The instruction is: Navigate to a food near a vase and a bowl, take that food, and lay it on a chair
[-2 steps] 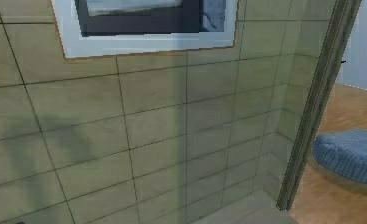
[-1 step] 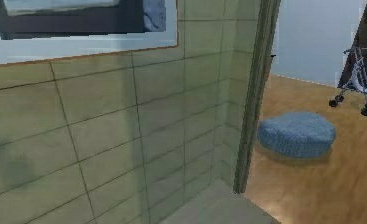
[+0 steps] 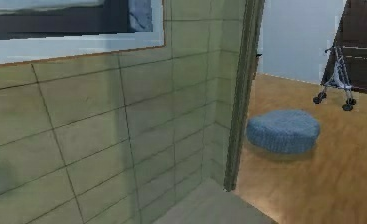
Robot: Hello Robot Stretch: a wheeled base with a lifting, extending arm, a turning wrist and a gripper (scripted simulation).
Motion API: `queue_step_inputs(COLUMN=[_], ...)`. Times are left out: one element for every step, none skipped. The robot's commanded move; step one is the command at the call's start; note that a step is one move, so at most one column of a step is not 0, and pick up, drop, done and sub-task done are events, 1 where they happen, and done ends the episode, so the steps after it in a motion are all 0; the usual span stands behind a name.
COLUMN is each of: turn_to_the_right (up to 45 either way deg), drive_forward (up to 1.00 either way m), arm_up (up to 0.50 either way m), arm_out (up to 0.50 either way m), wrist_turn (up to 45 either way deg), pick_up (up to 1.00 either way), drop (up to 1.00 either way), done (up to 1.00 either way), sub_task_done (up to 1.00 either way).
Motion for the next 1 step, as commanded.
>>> queue_step_inputs(turn_to_the_right=[0.0], drive_forward=[0.4], arm_up=[0.0], arm_out=[0.0], wrist_turn=[0.0], pick_up=[0.0], drop=[0.0], done=[0.0], sub_task_done=[0.0])
